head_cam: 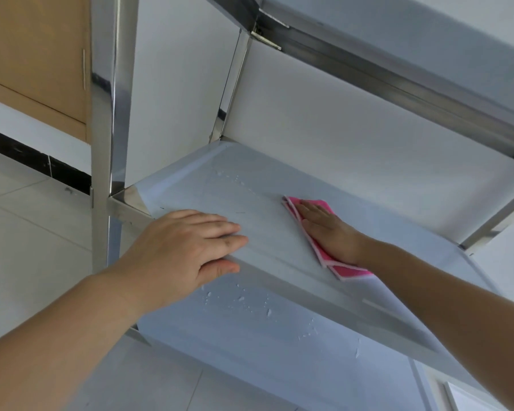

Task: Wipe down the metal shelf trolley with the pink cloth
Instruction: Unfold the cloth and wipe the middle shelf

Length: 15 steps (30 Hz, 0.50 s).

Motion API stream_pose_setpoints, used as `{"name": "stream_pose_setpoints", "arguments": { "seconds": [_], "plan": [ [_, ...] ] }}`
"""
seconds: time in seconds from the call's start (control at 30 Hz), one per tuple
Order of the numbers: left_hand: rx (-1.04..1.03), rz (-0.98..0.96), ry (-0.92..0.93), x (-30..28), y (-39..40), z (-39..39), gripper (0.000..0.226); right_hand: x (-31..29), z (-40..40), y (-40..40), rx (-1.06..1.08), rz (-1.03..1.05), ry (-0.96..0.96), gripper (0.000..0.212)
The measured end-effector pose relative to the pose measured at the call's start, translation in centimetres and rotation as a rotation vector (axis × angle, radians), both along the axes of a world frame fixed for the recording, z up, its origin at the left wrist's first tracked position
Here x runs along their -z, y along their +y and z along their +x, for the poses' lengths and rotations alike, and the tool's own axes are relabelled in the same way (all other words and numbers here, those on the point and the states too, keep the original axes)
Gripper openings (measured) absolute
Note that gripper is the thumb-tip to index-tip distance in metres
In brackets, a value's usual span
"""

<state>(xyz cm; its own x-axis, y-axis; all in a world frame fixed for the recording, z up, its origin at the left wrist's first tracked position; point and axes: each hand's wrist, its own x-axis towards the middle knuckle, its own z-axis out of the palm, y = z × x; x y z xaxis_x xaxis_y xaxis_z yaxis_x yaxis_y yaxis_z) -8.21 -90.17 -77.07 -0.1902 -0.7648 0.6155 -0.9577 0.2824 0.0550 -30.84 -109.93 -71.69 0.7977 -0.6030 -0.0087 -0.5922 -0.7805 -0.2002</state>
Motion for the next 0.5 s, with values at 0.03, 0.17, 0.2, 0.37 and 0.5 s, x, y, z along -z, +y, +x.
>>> {"name": "stream_pose_setpoints", "arguments": {
  "seconds": [0.03, 0.17, 0.2, 0.37, 0.5],
  "plan": [
    [-0.002, 0.003, 0.002, 0.0, 0.0, 0.0, 0.045, 0.0, 0.1, 1.4, -0.038, -0.058, 0.068, 0.044],
    [-0.006, 0.008, -0.003, -0.2, 0.1, -0.1, 0.045, 0.3, 1.3, 6.3, -0.103, -0.186, 0.161, 0.051],
    [-0.005, 0.015, -0.004, -0.3, 0.2, -0.1, 0.045, 0.3, 1.5, 6.9, -0.098, -0.163, 0.172, 0.049],
    [-0.002, 0.034, -0.007, -0.9, 1.0, 0.1, 0.051, -0.6, 1.7, 7.7, -0.153, -0.01, 0.202, 0.042],
    [-0.022, 0.005, 0.027, -1.1, 2.0, 1.7, 0.045, -0.7, 1.4, 7.2, -0.189, 0.037, 0.182, 0.041]
  ]
}}
